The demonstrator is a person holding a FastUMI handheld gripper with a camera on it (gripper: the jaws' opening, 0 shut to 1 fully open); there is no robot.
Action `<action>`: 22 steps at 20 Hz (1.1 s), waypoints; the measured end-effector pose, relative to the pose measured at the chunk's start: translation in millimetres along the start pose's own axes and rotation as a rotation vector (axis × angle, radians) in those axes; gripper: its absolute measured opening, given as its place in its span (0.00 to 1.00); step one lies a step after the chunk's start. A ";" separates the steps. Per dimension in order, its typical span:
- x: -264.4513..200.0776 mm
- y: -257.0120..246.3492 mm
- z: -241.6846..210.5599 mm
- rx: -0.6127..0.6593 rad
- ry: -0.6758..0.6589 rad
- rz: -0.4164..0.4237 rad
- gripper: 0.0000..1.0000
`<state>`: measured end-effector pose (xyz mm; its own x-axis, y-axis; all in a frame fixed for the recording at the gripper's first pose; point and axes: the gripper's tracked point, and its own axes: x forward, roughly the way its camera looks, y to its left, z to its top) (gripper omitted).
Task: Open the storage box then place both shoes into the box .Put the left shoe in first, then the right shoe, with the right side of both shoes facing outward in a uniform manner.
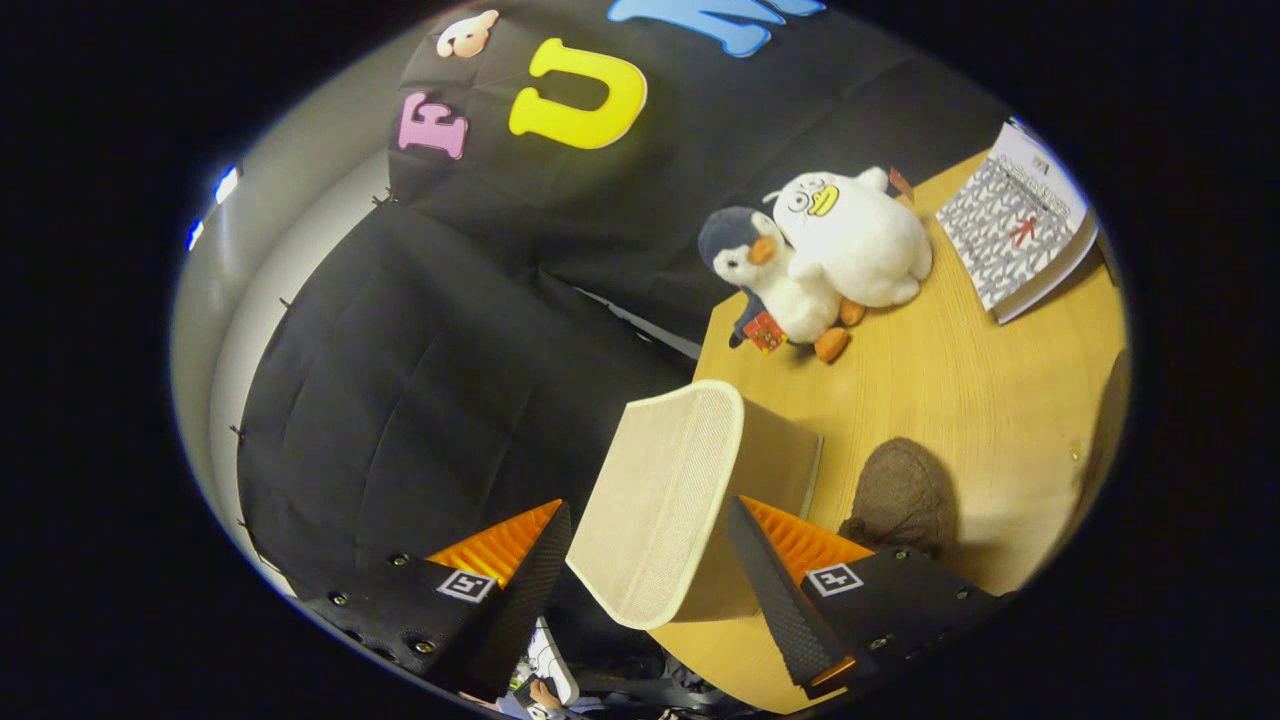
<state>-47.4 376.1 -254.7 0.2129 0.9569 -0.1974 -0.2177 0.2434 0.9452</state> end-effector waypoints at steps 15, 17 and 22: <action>55.2 -9.2 -34.8 0.086 0.126 0.082 0.80; 58.7 -13.0 -32.6 0.091 0.109 0.072 0.45; 63.0 -2.4 -25.0 0.123 0.106 0.108 0.03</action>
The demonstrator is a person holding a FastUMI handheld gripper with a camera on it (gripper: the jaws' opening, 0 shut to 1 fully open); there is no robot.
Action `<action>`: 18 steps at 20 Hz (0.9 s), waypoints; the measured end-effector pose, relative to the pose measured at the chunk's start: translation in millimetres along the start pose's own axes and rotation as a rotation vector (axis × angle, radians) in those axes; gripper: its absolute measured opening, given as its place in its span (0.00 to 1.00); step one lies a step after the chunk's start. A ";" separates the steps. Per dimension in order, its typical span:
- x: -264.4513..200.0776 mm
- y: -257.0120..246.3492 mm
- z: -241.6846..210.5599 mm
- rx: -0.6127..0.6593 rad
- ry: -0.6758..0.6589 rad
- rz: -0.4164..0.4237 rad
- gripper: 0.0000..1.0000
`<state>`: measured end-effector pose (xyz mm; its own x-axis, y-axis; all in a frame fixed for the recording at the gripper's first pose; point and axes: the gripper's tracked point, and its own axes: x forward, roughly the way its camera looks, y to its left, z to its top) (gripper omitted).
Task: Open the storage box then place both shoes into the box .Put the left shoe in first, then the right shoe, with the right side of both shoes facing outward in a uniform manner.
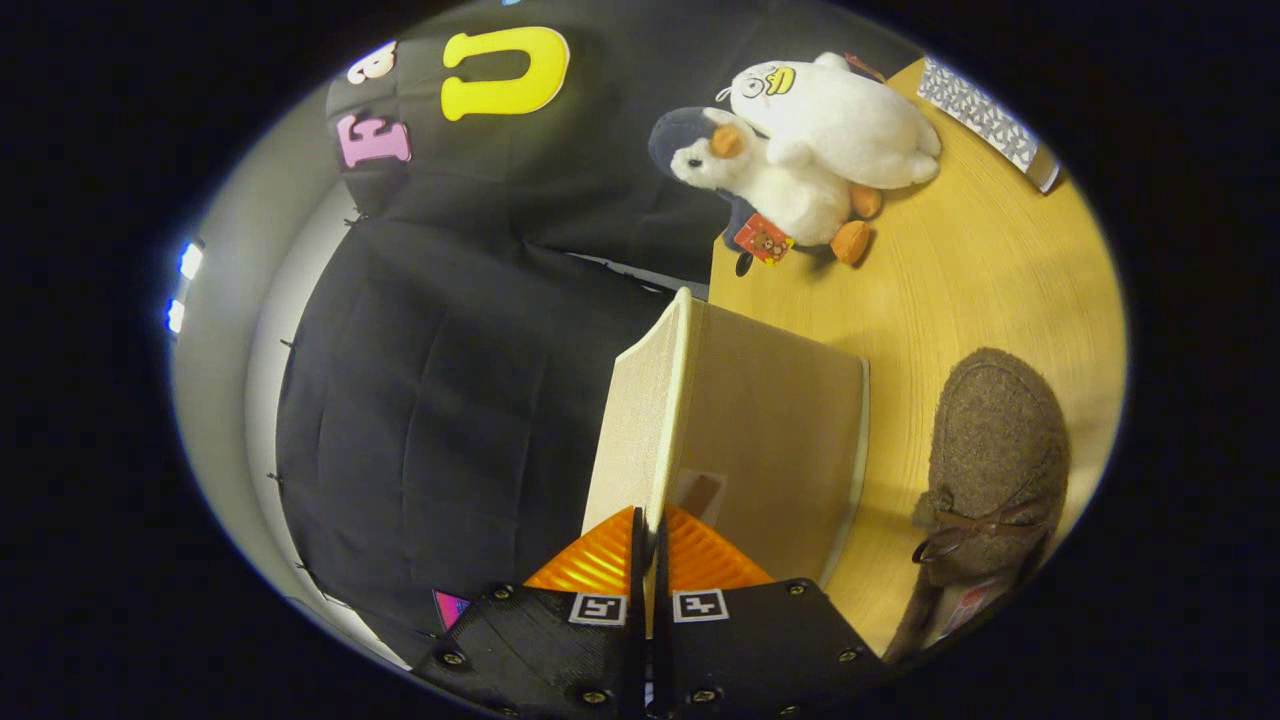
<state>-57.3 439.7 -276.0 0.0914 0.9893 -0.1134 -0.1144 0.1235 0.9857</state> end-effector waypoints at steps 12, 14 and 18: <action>-4.1 94.8 19.8 -0.101 -0.016 -0.051 0.03; 2.3 118.3 21.7 -0.148 -0.010 -0.058 0.02; 29.6 158.5 17.6 -0.242 0.019 -0.086 0.03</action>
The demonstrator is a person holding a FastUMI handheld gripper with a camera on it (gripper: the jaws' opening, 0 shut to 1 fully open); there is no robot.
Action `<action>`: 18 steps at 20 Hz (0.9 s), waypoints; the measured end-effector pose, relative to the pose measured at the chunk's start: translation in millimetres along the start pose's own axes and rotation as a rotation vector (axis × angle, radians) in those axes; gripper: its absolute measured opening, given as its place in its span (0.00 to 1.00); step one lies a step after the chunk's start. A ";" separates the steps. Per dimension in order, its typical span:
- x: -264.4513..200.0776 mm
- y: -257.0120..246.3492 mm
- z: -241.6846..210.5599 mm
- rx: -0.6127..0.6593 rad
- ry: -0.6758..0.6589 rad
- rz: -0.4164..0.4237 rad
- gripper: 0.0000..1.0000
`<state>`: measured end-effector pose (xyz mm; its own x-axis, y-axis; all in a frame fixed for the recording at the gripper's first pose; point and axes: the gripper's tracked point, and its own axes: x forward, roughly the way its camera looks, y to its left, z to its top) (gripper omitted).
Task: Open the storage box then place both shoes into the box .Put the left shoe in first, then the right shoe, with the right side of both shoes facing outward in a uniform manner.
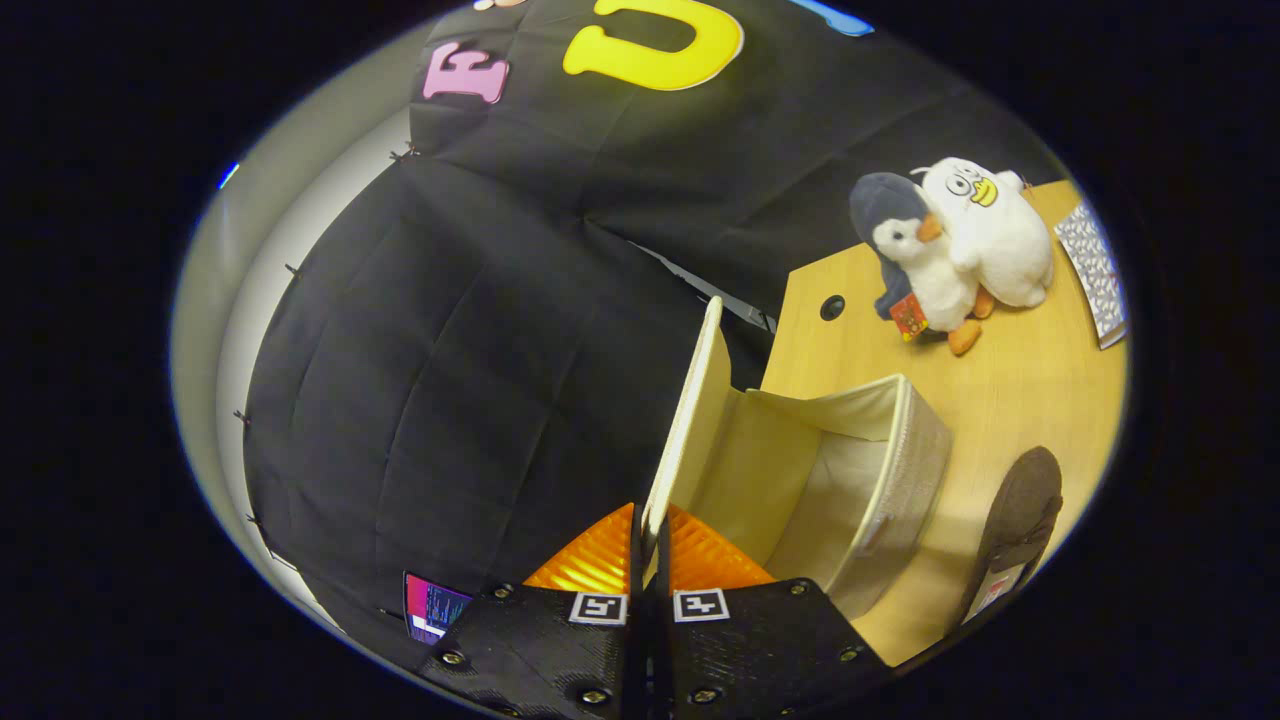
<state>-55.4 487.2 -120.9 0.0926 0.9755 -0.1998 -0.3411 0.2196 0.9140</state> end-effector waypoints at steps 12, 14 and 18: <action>135.7 103.0 -18.8 -0.257 0.129 -0.143 0.03; 166.1 108.3 -28.2 -0.259 0.154 -0.161 0.03; 217.7 104.1 -50.0 -0.259 0.192 -0.237 0.03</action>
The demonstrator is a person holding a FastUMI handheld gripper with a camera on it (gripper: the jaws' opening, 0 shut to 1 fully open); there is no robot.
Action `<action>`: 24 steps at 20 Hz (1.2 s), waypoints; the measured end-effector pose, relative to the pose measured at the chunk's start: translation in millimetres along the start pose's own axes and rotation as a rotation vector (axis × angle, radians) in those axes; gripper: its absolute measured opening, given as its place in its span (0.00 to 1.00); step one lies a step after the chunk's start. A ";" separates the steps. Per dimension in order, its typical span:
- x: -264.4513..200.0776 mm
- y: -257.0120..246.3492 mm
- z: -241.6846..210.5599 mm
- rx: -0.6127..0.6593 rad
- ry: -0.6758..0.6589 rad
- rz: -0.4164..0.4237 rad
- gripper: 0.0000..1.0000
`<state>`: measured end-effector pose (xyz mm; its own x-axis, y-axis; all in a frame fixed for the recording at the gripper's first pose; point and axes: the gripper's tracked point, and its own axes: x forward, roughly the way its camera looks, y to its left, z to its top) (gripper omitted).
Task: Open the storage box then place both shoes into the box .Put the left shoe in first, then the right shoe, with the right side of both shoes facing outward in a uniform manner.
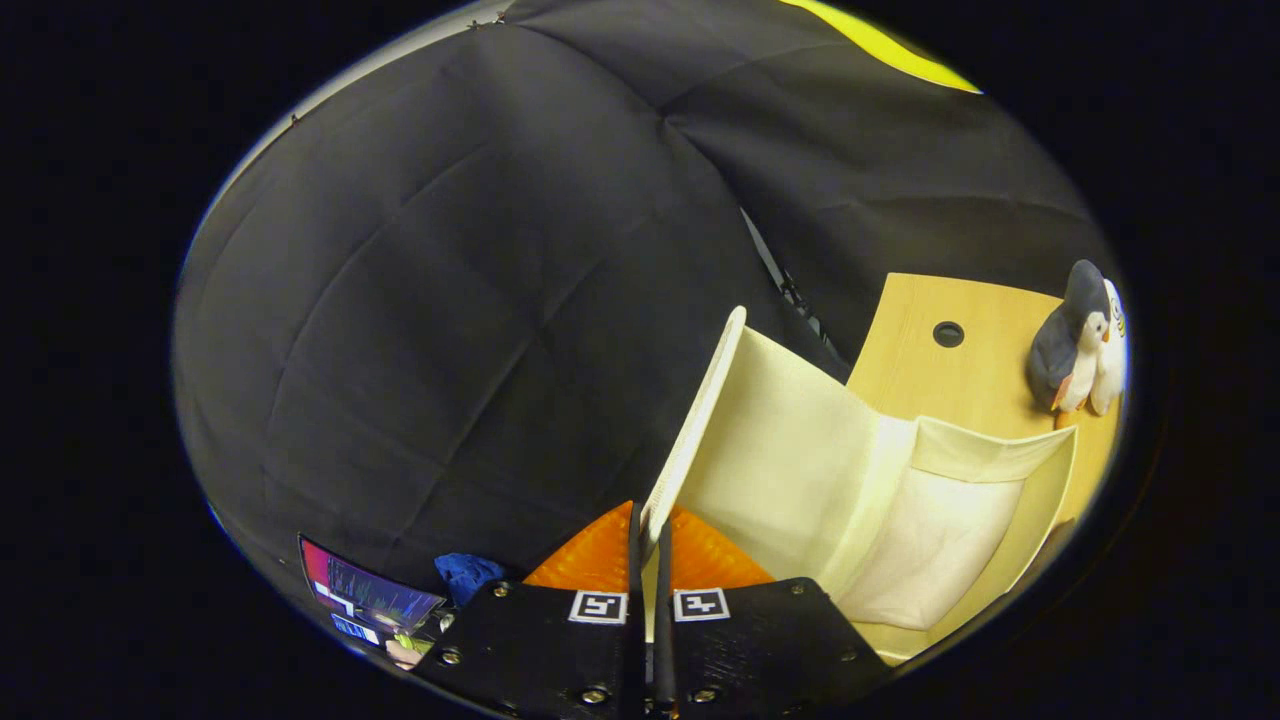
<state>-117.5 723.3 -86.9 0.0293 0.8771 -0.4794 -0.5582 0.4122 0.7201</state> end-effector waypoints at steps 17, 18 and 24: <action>-50.9 12.1 16.6 -0.272 -0.041 -0.006 0.84; -61.7 10.4 21.5 -0.276 -0.060 -0.007 0.84; -132.2 -33.1 50.9 -0.301 -0.159 -0.062 0.84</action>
<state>-60.8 606.2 -21.8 0.1864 0.8900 -0.4162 -0.7702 0.3954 0.5004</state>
